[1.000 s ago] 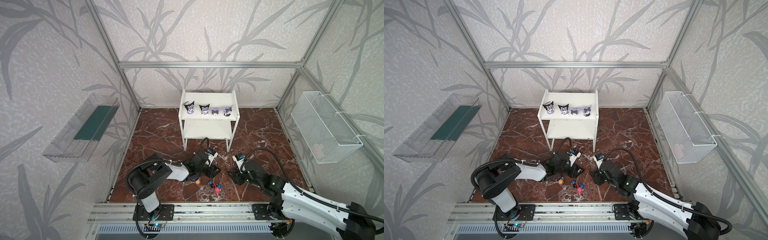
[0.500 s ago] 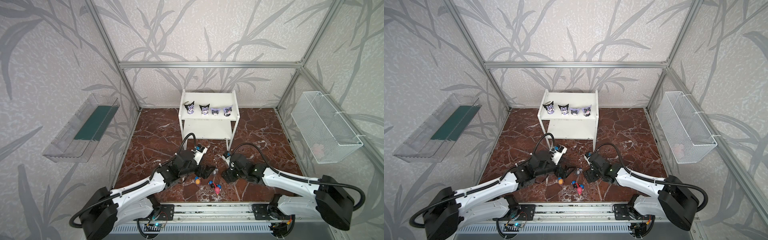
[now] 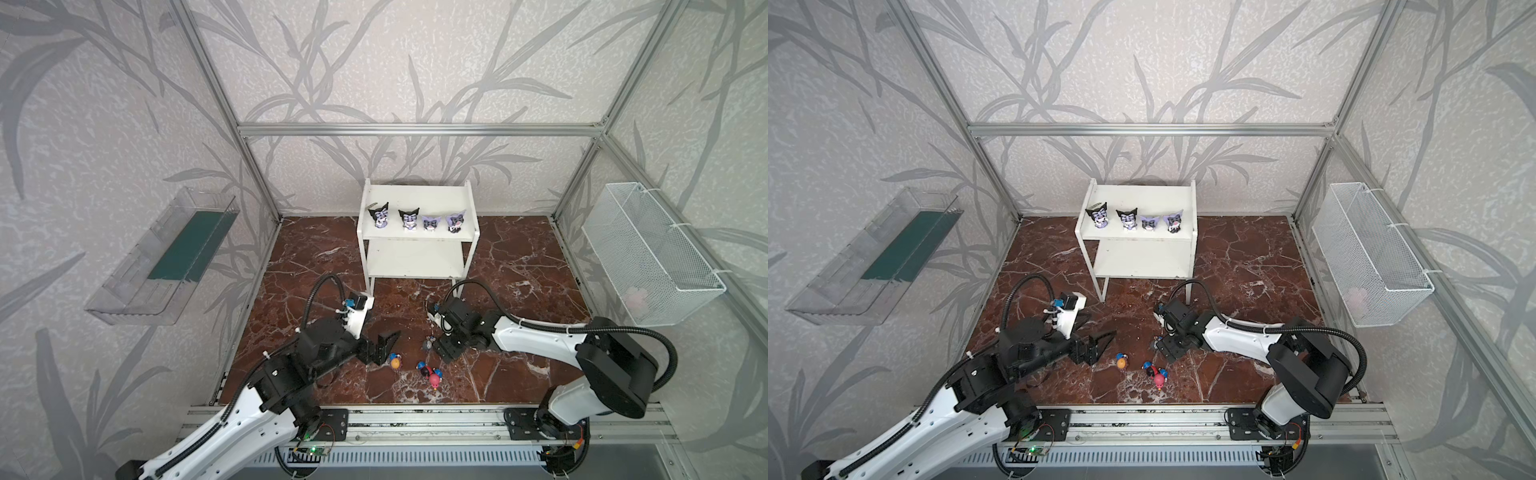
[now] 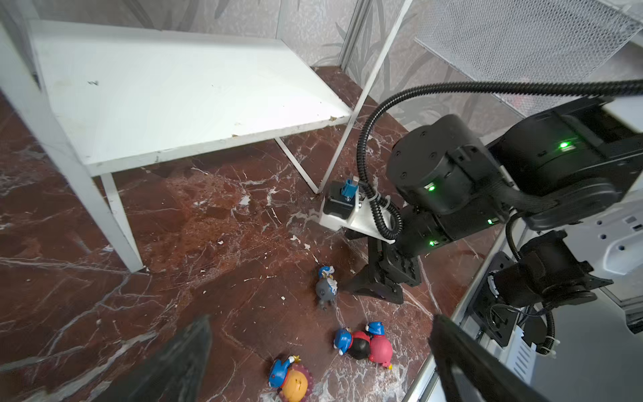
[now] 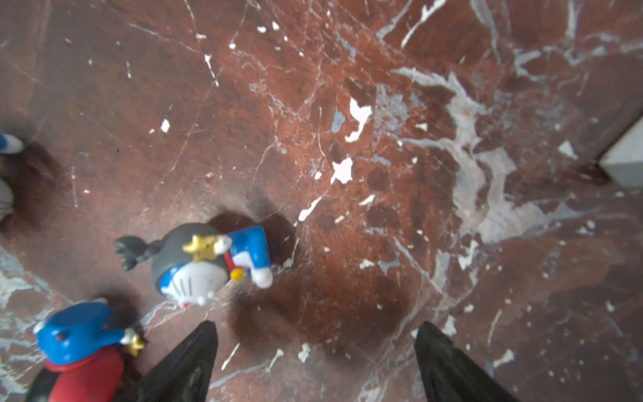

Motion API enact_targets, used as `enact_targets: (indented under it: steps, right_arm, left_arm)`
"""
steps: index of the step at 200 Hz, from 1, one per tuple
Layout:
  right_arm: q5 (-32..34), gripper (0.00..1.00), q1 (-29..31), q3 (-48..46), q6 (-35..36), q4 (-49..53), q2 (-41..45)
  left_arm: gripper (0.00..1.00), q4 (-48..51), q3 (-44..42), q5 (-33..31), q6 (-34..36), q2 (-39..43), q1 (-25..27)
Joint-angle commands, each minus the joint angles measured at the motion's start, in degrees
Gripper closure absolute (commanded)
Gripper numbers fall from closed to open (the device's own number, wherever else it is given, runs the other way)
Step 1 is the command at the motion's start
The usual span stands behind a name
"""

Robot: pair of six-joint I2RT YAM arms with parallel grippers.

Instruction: Place and organize the plastic toys onto the shelf

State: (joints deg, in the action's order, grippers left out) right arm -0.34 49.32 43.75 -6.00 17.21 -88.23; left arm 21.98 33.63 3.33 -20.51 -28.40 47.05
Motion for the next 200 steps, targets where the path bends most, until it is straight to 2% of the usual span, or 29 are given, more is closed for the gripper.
enact_targets:
  steps: [1,24,78,135,200]
  right_arm:
    - [-0.62,0.13,1.6,2.23,5.73,0.05,-1.91]
    - [-0.92,0.17,1.74,3.72,8.21,-0.48,-3.55]
    - [-0.55,0.17,1.92,9.82,12.1,2.98,-8.01]
    - [0.61,0.3,2.61,13.27,14.61,6.66,-9.25]
    - [-0.52,0.4,2.96,14.41,14.9,7.49,-12.45]
  left_arm:
    - [0.0,8.82,2.98,-4.09,0.85,3.89,-0.28]
    - [0.0,10.32,2.98,-5.1,1.01,7.99,-0.19]
    - [0.0,10.63,2.58,-5.74,1.0,12.72,-0.11]
    - [0.0,10.63,2.58,-5.27,0.91,13.49,0.2]
    - [0.0,10.54,2.5,-5.44,0.91,13.74,0.3]
